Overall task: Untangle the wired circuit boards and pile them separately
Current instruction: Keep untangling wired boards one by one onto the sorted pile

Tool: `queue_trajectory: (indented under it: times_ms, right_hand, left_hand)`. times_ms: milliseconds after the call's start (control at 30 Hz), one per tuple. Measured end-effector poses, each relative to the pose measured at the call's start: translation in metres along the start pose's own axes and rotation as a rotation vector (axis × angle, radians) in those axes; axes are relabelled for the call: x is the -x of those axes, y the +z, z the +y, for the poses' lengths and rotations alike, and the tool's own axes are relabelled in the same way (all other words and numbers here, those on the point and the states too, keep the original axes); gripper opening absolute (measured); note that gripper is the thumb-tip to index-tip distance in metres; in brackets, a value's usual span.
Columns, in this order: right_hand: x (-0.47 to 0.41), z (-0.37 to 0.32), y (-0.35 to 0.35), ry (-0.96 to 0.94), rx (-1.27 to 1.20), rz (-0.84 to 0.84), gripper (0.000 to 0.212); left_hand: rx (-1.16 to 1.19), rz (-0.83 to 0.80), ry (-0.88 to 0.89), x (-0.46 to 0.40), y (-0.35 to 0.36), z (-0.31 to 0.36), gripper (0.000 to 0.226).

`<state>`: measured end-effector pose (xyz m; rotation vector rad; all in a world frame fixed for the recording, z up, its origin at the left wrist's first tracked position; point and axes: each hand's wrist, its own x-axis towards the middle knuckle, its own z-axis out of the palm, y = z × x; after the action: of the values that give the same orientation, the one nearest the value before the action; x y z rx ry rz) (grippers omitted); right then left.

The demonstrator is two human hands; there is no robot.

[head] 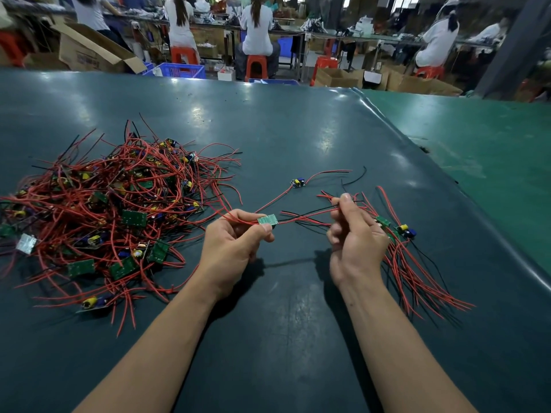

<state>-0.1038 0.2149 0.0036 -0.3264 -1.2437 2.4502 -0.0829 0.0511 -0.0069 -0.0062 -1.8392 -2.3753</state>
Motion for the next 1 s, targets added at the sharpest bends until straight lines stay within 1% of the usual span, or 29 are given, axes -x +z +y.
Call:
queue_trajectory:
  times_ms: [67,133,200,267,333,467,567,667,800,900,1000]
  right_hand:
    - [-0.001,-0.002,-0.001,0.052,-0.005,-0.039,0.02]
    - [0.001,-0.002,0.0,0.144,0.089,-0.129,0.016]
    - [0.01,0.004,0.003,0.24,0.232,-0.294,0.016]
    - [0.019,0.012,0.006,0.277,0.301,-0.454,0.015]
    - [0.022,0.015,0.008,0.258,0.323,-0.499,0.008]
    - [0.016,0.014,0.009,0.195,0.326,-0.409,0.01]
    - [0.009,0.01,0.008,0.096,0.272,-0.283,0.016]
    - [0.003,0.005,0.005,0.001,0.229,-0.154,0.025]
    - [0.002,0.005,0.004,-0.078,0.205,-0.064,0.03]
    - [0.002,0.004,0.005,-0.11,0.186,-0.016,0.03]
    - [-0.002,0.002,0.001,-0.17,0.153,0.068,0.027]
  left_hand:
    - [0.059,0.049,0.0,-0.002,-0.001,0.0,0.016]
    - [0.088,0.076,0.015,-0.004,-0.002,0.001,0.013]
    - [0.069,0.043,0.025,-0.003,-0.001,0.0,0.012]
    - [0.011,-0.023,0.029,-0.001,0.0,0.0,0.013]
    - [-0.038,-0.061,0.039,0.0,-0.001,-0.001,0.015]
    - [-0.034,-0.032,0.03,-0.002,0.0,0.0,0.018]
    - [-0.006,0.008,0.01,-0.003,0.0,-0.001,0.021]
    - [-0.012,-0.012,0.015,-0.003,0.0,-0.001,0.023]
    - [0.005,-0.01,0.013,-0.002,0.0,0.001,0.02]
    - [0.008,0.004,0.007,-0.002,-0.001,0.001,0.028]
    - [0.027,0.061,0.026,-0.003,-0.001,-0.001,0.024]
